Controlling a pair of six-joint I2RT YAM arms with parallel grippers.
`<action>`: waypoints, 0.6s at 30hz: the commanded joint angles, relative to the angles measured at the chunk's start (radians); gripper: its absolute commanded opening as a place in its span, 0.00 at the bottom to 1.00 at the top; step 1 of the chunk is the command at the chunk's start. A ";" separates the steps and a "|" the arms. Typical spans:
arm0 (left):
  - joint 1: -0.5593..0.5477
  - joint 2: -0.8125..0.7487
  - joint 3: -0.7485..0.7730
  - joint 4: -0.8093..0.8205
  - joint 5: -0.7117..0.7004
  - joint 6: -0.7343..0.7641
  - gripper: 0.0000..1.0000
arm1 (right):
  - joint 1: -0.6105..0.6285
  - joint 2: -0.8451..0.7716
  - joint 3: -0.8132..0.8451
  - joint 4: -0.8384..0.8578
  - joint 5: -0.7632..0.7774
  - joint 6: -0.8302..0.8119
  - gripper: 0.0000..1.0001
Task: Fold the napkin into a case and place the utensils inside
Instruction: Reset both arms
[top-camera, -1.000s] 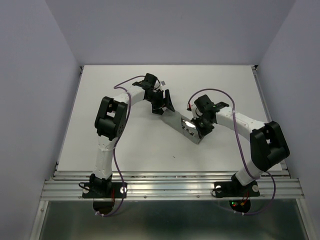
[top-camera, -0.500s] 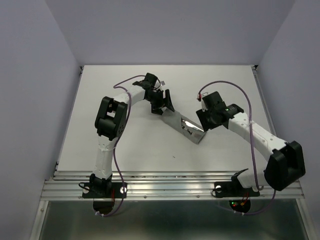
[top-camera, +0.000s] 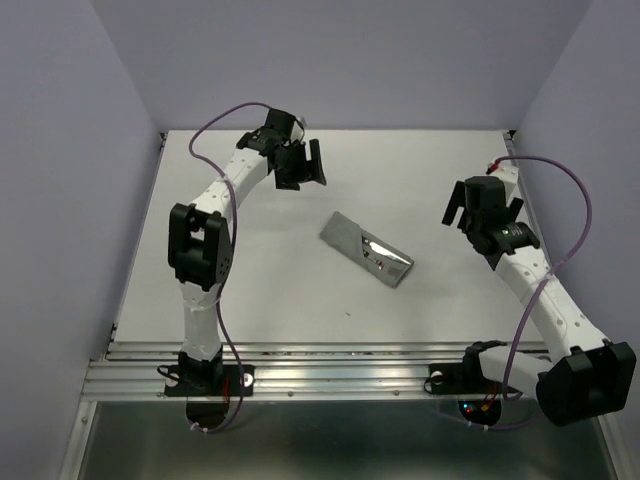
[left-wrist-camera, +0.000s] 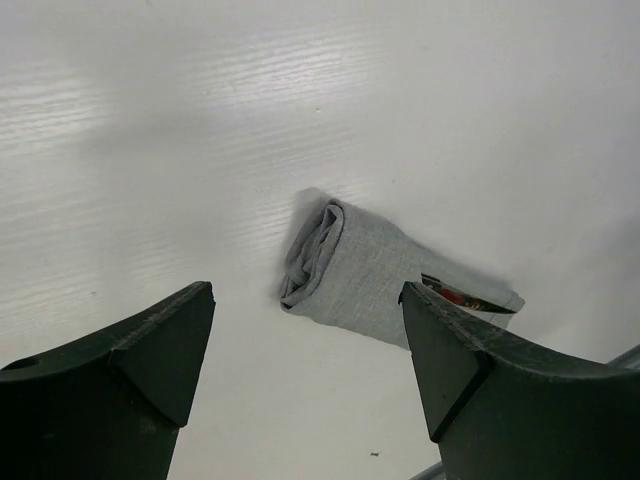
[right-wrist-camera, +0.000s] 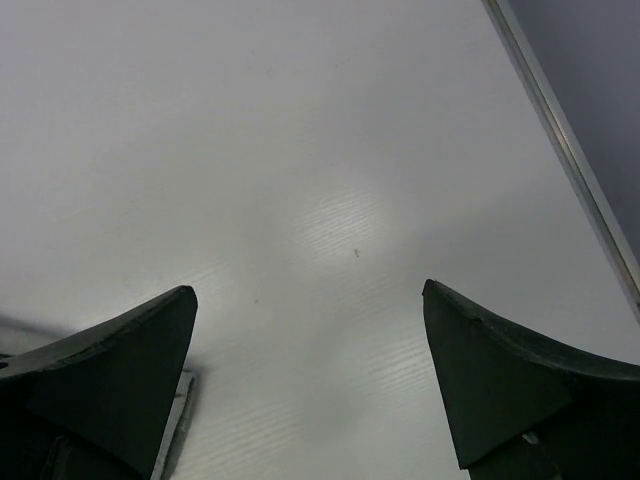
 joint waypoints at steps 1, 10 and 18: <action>-0.001 -0.139 0.073 -0.062 -0.109 0.065 0.87 | -0.132 0.006 -0.005 0.128 -0.121 0.105 1.00; -0.003 -0.316 -0.038 0.011 -0.115 0.105 0.87 | -0.284 -0.039 -0.010 0.180 -0.170 0.183 1.00; -0.001 -0.443 -0.101 0.091 -0.186 0.134 0.86 | -0.284 -0.125 -0.016 0.173 -0.118 0.148 1.00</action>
